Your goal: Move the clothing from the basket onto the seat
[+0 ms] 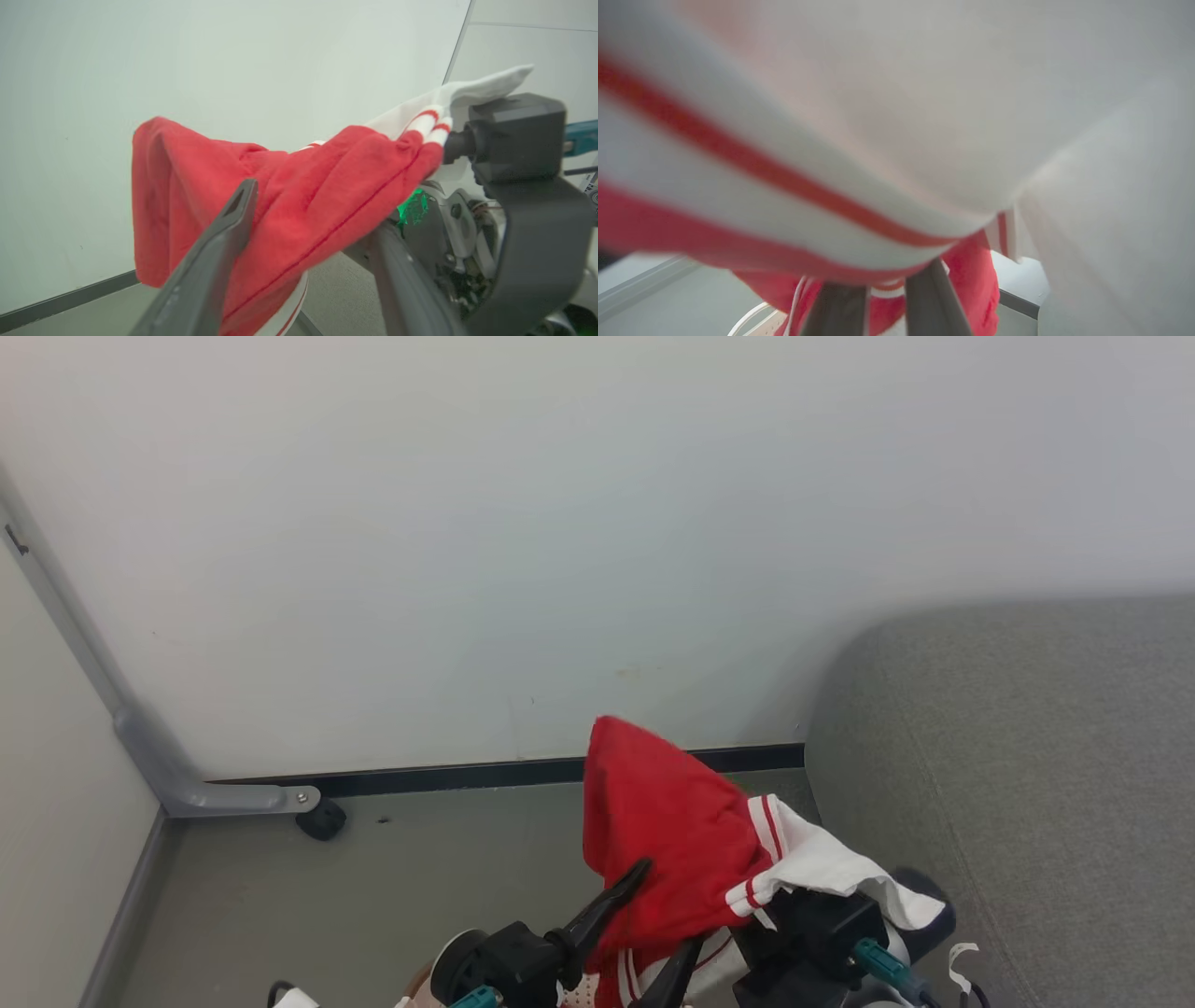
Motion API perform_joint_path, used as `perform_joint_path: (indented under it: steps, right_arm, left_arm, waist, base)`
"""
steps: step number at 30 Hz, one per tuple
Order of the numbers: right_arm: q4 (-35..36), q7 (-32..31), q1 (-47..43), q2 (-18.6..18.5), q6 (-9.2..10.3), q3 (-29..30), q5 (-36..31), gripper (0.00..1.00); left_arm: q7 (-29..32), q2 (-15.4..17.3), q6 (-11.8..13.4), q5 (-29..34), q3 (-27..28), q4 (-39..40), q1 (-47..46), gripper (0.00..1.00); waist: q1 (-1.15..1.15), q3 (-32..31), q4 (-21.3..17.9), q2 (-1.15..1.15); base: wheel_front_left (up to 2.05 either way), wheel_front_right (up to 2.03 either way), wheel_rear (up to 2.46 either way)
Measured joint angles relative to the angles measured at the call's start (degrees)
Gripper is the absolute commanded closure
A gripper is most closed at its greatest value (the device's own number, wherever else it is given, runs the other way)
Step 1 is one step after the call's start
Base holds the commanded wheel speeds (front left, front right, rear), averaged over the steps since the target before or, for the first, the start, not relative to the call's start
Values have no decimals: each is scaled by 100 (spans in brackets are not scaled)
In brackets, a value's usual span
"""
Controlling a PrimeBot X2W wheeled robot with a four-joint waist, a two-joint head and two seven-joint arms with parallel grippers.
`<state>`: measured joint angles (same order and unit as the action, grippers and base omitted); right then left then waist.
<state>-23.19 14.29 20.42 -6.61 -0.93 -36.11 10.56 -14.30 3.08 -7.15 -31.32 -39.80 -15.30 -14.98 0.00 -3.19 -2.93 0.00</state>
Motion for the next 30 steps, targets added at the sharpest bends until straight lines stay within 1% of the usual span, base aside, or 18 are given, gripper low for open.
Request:
perform_joint_path:
  steps: [3,9,17,20,23,26,30]
  right_arm:
    - [49,-1,-7,-33,48,76,-8,100]
    - [120,0,-81,-163,49,230,-53,100]
    - [237,0,-154,-243,51,421,-62,100]
    - [278,0,-169,-304,52,513,-63,100]
    - [349,0,-205,-361,93,606,-69,100]
    - [405,-1,-225,-413,92,675,-88,100]
    - [476,0,-226,-474,92,764,-91,100]
  left_arm:
    - [0,2,0,14,2,-18,1,0]
    - [0,2,0,16,57,-38,4,0]
    - [0,29,0,62,31,-32,13,0]
    - [0,68,0,77,-5,-30,18,0]
    - [0,129,0,129,-59,-34,20,0]
    - [0,218,-1,256,-136,-45,26,0]
    - [0,260,-25,275,-186,-69,31,0]
  waist:
    - [0,-2,-1,0]
    - [0,-6,-5,0]
    - [0,-20,-9,0]
    - [0,-28,-17,0]
    - [0,-37,-29,0]
    - [0,-50,-44,0]
    - [0,-71,-61,0]
  base:
    - [0,0,0]
    - [0,0,0]
    - [0,0,0]
    - [0,0,0]
    - [0,0,0]
    - [0,0,0]
    - [0,0,0]
